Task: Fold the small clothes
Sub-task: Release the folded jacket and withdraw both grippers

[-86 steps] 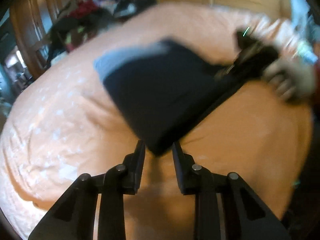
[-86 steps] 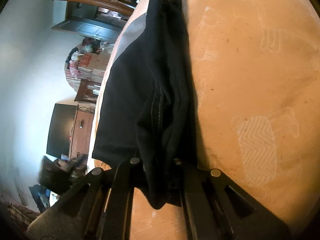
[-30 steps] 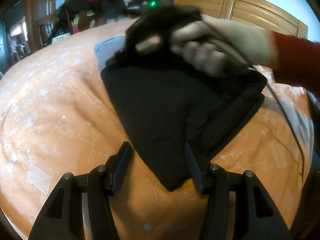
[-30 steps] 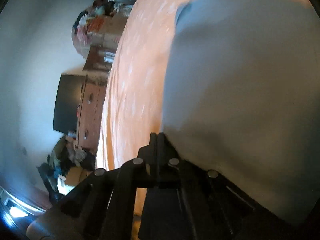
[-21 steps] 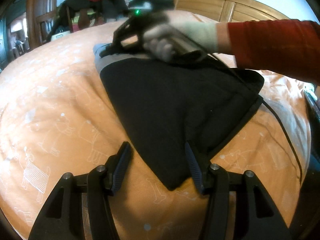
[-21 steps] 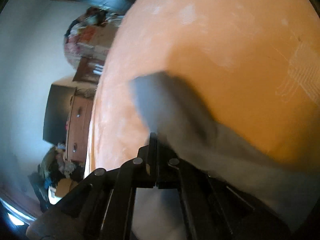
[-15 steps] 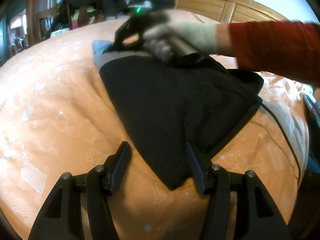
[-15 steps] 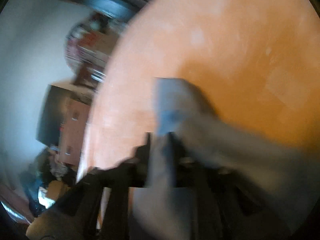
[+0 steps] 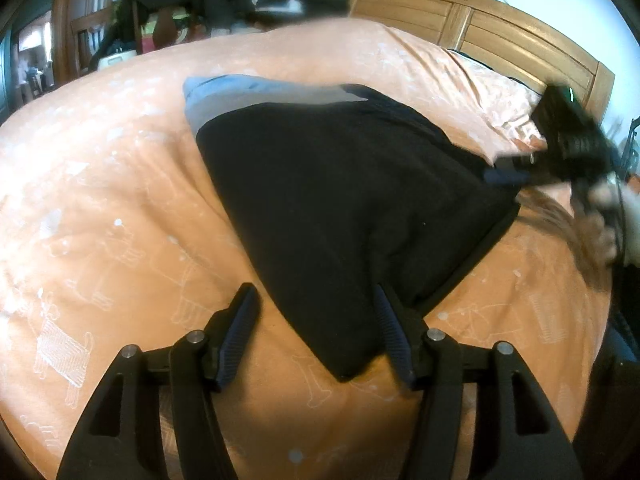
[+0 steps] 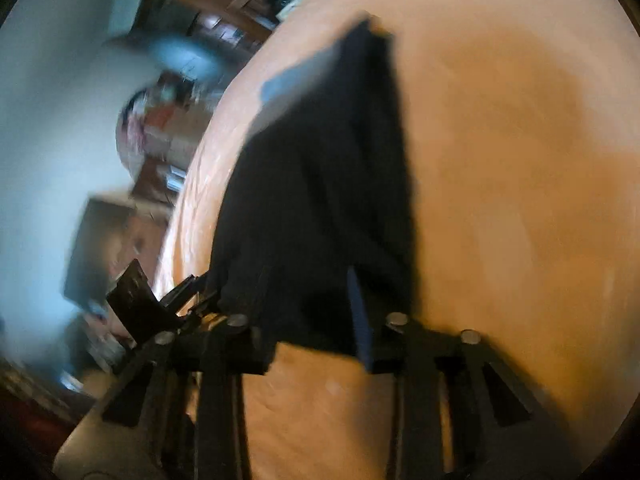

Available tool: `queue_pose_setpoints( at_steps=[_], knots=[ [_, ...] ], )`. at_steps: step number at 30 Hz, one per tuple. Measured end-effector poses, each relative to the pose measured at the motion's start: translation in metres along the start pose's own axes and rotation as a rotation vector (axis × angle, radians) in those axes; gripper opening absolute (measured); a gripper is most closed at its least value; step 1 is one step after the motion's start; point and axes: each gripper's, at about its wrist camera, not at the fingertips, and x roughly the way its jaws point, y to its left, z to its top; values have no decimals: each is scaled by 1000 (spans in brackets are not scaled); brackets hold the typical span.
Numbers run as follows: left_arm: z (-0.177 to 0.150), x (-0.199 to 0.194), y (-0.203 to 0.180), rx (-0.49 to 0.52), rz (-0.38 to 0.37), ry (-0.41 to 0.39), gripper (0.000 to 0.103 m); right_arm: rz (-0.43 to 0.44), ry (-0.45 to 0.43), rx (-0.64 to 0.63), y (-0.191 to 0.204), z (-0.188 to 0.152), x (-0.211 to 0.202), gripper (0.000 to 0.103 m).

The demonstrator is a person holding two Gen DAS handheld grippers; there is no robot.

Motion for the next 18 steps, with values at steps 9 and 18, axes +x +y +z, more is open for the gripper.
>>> queue_pose_setpoints(
  at_steps=[9,18],
  knots=[
    [1,4,7,-26,-29,9,67,-34,-239,62,0,-8,-36,51],
    [-1,-6,19,-105,-67,20,70,-261,-130,-43,28,-3,-6,34]
  ],
)
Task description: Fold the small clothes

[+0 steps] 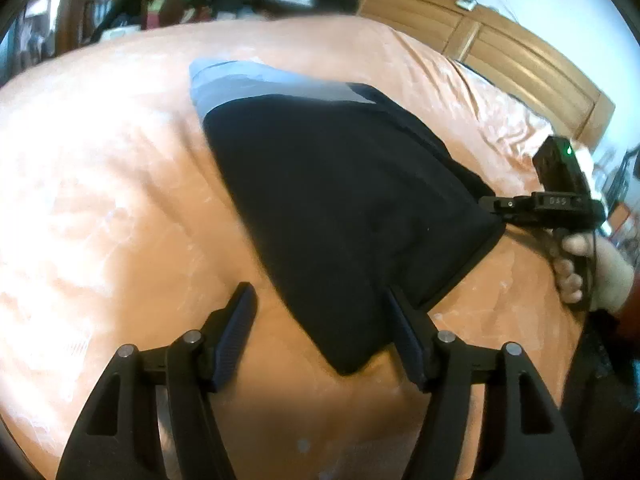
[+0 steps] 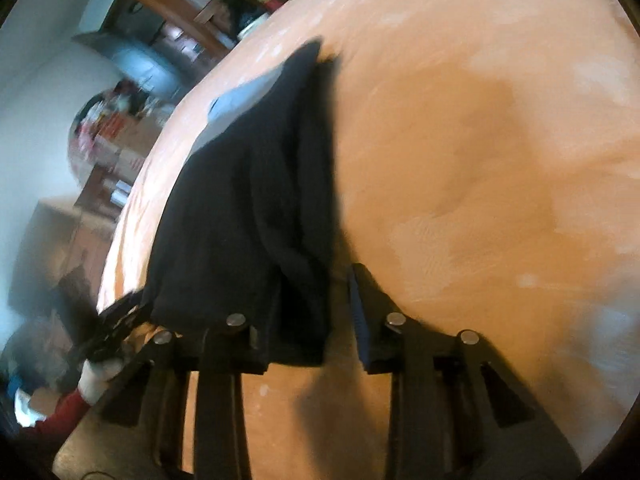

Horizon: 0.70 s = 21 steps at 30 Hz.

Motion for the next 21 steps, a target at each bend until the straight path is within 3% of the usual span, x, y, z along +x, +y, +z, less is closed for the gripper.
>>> queue_pose_setpoints(
  at_steps=[4,6,8,10,12,15,17,21],
  knots=[
    [-9,-24,-1,-44,42,-8,71,-75,-64,-50,19,-9,-40,43],
    [-19,-41,-3,-43,120,-18,71,-122,-83,-117,39,-19,-55,56],
    [-27,-54,-3,-53,196,-29,73,-189,-86,-192,58,-35,-55,79],
    [-35,-59,1,-104,275,-18,81,-290,-78,-283,76,-59,-51,86],
    [-45,-52,4,-153,329,25,86,-377,-48,-361,83,-86,-41,89],
    [-55,-44,-5,-142,388,20,96,-449,-11,-378,73,-119,-28,98],
    [-56,-40,-9,-152,408,25,103,-473,-30,-382,72,-129,-24,103],
    [-50,-36,-3,-198,418,20,103,-504,-33,-351,73,-129,-19,103]
  ],
)
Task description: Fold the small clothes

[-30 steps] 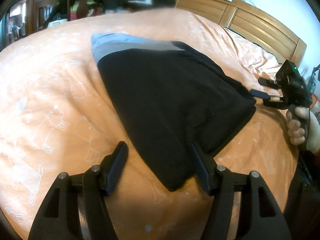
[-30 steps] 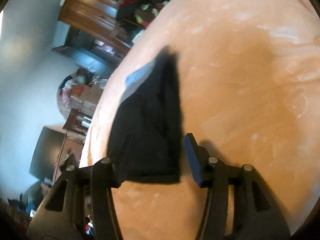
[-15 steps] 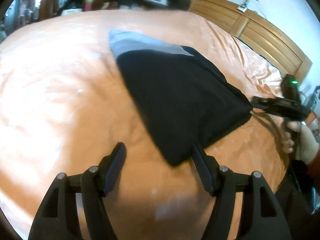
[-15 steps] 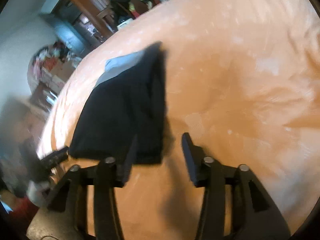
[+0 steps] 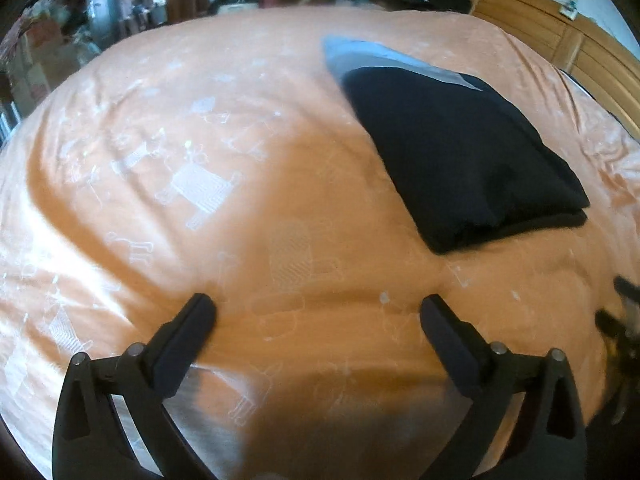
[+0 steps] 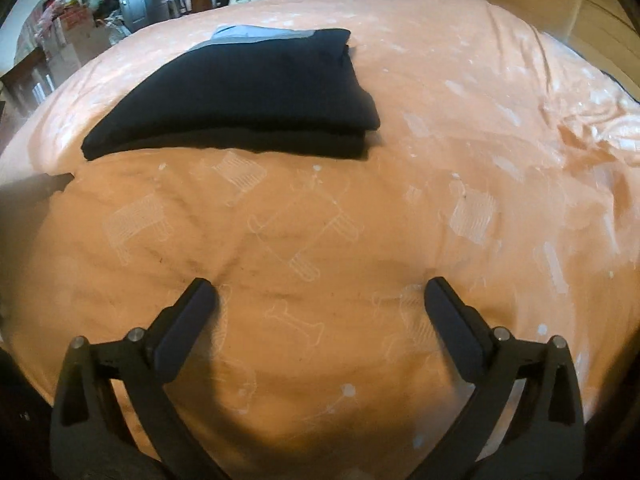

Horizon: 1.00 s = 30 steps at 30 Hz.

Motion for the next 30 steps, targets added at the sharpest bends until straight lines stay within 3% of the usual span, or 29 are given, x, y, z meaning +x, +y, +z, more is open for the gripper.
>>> queue_pose_setpoints(
  at_steps=[6,11,30],
  knots=[
    [2,6,4,-60,6,-48,103,2,-47,47,-4,-6,-1,103],
    [-3,9,2,-39,21,-66,103,7,-81,84,-8,-12,-4,103],
    [-4,13,5,-41,12,-84,103,1,-70,91,-10,-2,6,103]
  ],
)
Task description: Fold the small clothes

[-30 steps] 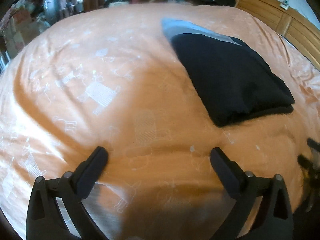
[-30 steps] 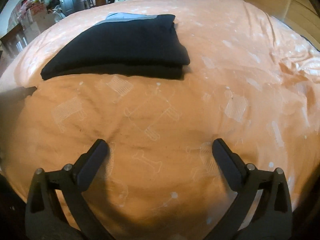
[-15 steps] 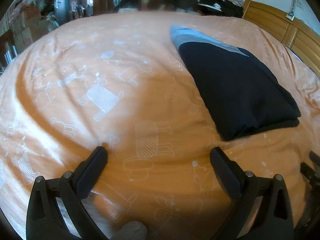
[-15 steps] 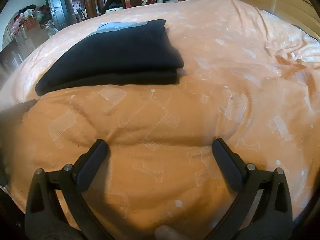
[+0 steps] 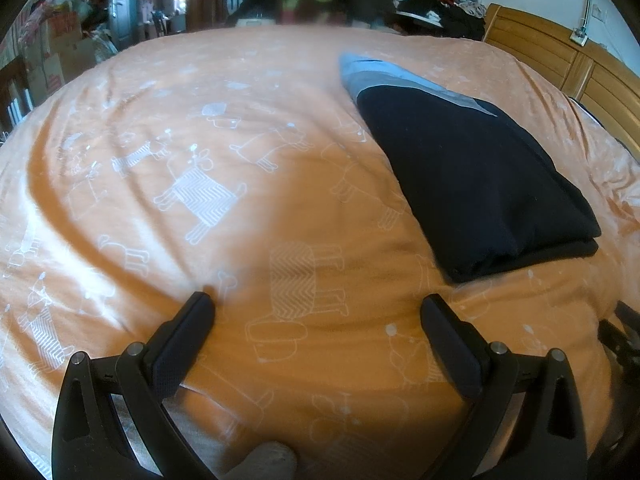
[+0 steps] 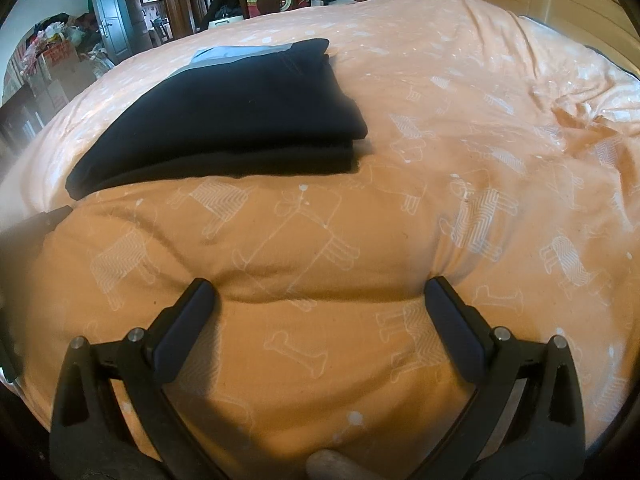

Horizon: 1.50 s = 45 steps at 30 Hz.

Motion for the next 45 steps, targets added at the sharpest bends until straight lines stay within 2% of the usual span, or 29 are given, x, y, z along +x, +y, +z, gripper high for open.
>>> queue_pose_setpoints(
  at_steps=[45],
  knots=[
    [2,1,-2,-4,1,-4,103,5,-7,-3,3,0,2,103]
  ],
)
